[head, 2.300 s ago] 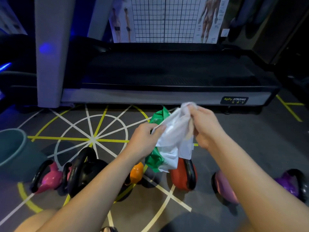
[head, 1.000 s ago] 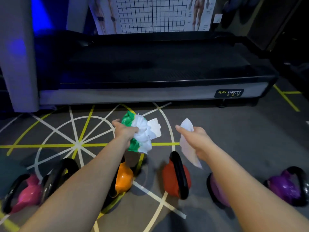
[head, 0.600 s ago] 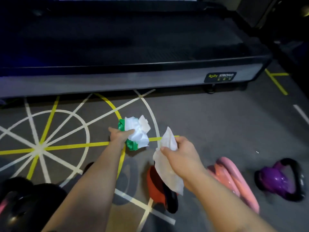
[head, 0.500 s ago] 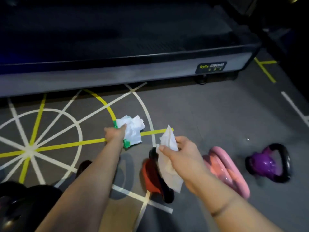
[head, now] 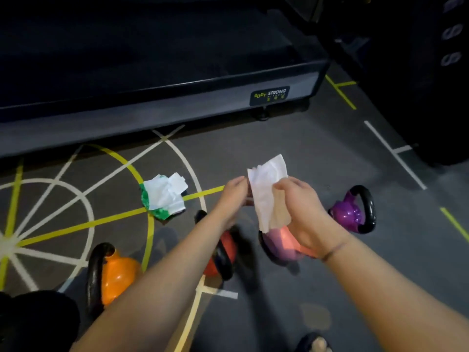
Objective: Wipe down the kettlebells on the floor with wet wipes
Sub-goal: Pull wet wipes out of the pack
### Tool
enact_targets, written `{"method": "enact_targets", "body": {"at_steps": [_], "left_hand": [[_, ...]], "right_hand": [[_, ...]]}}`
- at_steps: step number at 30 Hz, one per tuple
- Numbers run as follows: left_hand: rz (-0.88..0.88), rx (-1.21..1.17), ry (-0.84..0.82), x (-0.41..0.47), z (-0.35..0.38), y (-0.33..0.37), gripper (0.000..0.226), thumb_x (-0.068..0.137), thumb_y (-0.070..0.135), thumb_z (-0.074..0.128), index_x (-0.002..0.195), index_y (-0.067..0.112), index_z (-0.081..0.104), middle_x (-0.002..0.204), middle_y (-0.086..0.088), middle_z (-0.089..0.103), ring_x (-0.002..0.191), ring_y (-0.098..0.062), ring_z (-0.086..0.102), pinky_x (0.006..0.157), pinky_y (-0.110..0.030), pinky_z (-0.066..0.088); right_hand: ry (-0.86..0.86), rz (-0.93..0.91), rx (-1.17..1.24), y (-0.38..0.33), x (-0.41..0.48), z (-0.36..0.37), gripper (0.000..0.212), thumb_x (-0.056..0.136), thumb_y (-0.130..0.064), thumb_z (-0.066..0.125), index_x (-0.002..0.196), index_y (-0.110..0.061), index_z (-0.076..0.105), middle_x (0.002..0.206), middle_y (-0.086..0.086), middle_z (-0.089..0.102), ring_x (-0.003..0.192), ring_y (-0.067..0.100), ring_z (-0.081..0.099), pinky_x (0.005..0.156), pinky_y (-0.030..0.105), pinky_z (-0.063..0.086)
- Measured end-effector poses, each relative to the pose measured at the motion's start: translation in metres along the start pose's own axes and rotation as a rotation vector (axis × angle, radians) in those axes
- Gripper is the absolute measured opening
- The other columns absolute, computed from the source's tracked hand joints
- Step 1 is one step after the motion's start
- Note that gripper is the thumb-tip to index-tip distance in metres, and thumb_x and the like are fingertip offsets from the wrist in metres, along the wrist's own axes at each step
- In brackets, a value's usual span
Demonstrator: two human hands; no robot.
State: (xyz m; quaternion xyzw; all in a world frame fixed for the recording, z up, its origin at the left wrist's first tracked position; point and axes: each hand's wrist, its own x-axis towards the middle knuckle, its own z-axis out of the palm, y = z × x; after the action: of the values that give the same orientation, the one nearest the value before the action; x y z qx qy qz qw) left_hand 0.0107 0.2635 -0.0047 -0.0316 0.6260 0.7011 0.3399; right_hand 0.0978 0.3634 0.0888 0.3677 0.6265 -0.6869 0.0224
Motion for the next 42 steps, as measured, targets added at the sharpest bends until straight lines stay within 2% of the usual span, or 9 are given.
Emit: {"method": "enact_targets", "body": {"at_steps": [5,9,15,21,23,29,34,39,42], "left_hand": [[-0.036,-0.270,-0.066,-0.057,-0.076,0.040,0.082,0.089,0.079,0.044,0.124,0.009,0.068,0.131,-0.017,0.066,0.132,-0.040,0.055,0.114,-0.051,0.041],[0.036,-0.117,0.018,-0.135,-0.146,0.041,0.081,0.086,0.079,0.049,0.131,0.014,0.067,0.123,-0.008,0.072,0.110,-0.023,0.068,0.096,-0.039,0.048],[0.199,-0.015,0.485,-0.266,-0.239,0.039,0.035,0.085,0.046,0.079,0.074,0.022,0.055,0.080,-0.012,0.056,0.071,-0.020,0.055,0.065,-0.033,0.044],[0.051,0.261,0.609,-0.375,-0.288,0.015,0.044,0.085,0.045,0.081,0.098,0.003,0.072,0.080,-0.003,0.072,0.074,-0.011,0.064,0.073,-0.034,0.050],[0.005,0.279,0.626,-0.395,-0.292,0.012,0.028,0.093,0.030,0.075,0.091,0.003,0.069,0.061,0.004,0.064,0.054,-0.004,0.057,0.053,-0.023,0.049],[-0.069,0.536,0.686,-0.360,-0.292,0.021,0.031,0.086,0.031,0.080,0.067,0.014,0.063,0.064,0.000,0.054,0.062,-0.014,0.049,0.064,-0.031,0.037],[0.024,0.681,0.614,-0.284,-0.234,0.046,0.022,0.090,0.026,0.074,0.088,0.006,0.065,0.061,-0.009,0.060,0.053,-0.022,0.054,0.052,-0.028,0.037],[0.187,0.672,0.508,-0.240,-0.169,0.075,0.014,0.082,0.024,0.072,0.092,0.017,0.065,0.074,-0.012,0.069,0.060,-0.023,0.063,0.058,-0.030,0.045],[0.246,0.550,0.392,-0.225,-0.132,0.072,0.016,0.070,0.034,0.071,0.084,0.029,0.064,0.068,-0.004,0.066,0.062,-0.020,0.058,0.058,-0.031,0.041]], "right_hand": [[-0.184,-0.061,-0.156,-0.015,-0.004,0.054,0.019,0.096,-0.016,0.054,0.101,-0.011,0.071,0.103,0.015,0.076,0.099,0.036,0.073,0.086,0.049,0.058],[-0.384,-0.163,-0.213,-0.005,-0.028,0.124,0.013,0.099,-0.016,0.062,0.097,-0.011,0.074,0.093,0.011,0.078,0.081,0.025,0.075,0.068,0.035,0.058],[-0.740,-0.252,-0.297,0.022,-0.078,0.235,0.009,0.094,-0.021,0.073,0.095,-0.012,0.077,0.081,0.002,0.077,0.068,0.015,0.071,0.056,0.028,0.054],[-1.054,-0.330,-0.563,0.062,-0.126,0.317,0.030,0.084,-0.040,0.082,0.093,-0.012,0.078,0.084,0.007,0.073,0.076,0.015,0.061,0.067,0.034,0.046],[-1.138,-0.359,-0.641,0.069,-0.132,0.326,0.031,0.086,-0.043,0.079,0.091,-0.012,0.078,0.080,0.003,0.068,0.077,0.013,0.057,0.070,0.034,0.043],[-1.013,-0.412,-0.547,0.057,-0.115,0.284,0.015,0.086,-0.031,0.081,0.090,-0.016,0.081,0.088,0.008,0.075,0.080,0.007,0.060,0.072,0.026,0.045],[-0.844,-0.387,-0.364,0.009,-0.095,0.211,0.021,0.075,-0.028,0.087,0.090,-0.015,0.079,0.081,-0.001,0.072,0.077,0.007,0.062,0.070,0.020,0.048],[-0.782,-0.049,-0.153,-0.030,-0.097,0.129,0.051,0.080,-0.052,0.069,0.110,-0.012,0.073,0.083,0.002,0.071,0.070,0.013,0.063,0.064,0.025,0.052],[-0.645,0.064,-0.024,-0.026,-0.093,0.075,0.038,0.096,-0.036,0.064,0.116,-0.004,0.070,0.104,0.014,0.062,0.092,0.023,0.064,0.073,0.029,0.057]]}}
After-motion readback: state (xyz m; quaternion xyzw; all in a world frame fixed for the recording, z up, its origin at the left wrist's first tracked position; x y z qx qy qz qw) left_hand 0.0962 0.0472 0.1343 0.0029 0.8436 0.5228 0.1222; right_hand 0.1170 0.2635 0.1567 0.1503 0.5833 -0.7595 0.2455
